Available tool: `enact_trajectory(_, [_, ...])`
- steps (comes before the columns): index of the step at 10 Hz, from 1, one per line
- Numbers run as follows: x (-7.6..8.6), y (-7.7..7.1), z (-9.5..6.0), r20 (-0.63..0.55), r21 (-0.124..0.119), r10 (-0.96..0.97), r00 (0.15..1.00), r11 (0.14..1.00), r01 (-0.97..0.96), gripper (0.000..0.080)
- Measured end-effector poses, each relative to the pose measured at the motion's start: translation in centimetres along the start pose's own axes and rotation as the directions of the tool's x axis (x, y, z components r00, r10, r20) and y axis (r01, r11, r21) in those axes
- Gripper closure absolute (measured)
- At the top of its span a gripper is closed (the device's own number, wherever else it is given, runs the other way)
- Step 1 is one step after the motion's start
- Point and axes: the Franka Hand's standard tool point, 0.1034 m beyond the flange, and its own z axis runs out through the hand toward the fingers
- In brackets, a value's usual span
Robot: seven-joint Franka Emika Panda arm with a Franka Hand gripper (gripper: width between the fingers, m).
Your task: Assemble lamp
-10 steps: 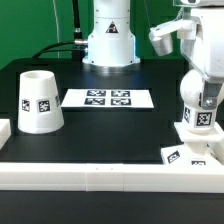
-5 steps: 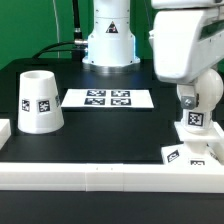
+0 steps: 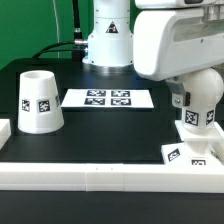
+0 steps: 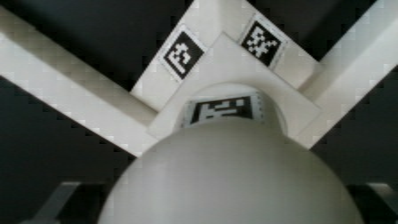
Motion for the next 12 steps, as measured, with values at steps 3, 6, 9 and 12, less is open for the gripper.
enact_trajectory(3, [-0.1, 0.5, -0.2, -0.015, 0.022, 0.25, 0.968, 0.968, -0.25, 0.0223])
enact_trajectory(6, [0.2, -0.5, 0.2, -0.003, 0.024, 0.594, 0.804, 0.804, -0.594, 0.0223])
enact_trajectory(9, [0.5, -1.4, 0.3, 0.014, 0.032, 0.808, 0.589, 0.588, -0.808, 0.0223])
enact_trajectory(12, [0.2, -0.8, 0.3, 0.05, 0.056, 0.937, 0.347, 0.344, -0.937, 0.0223])
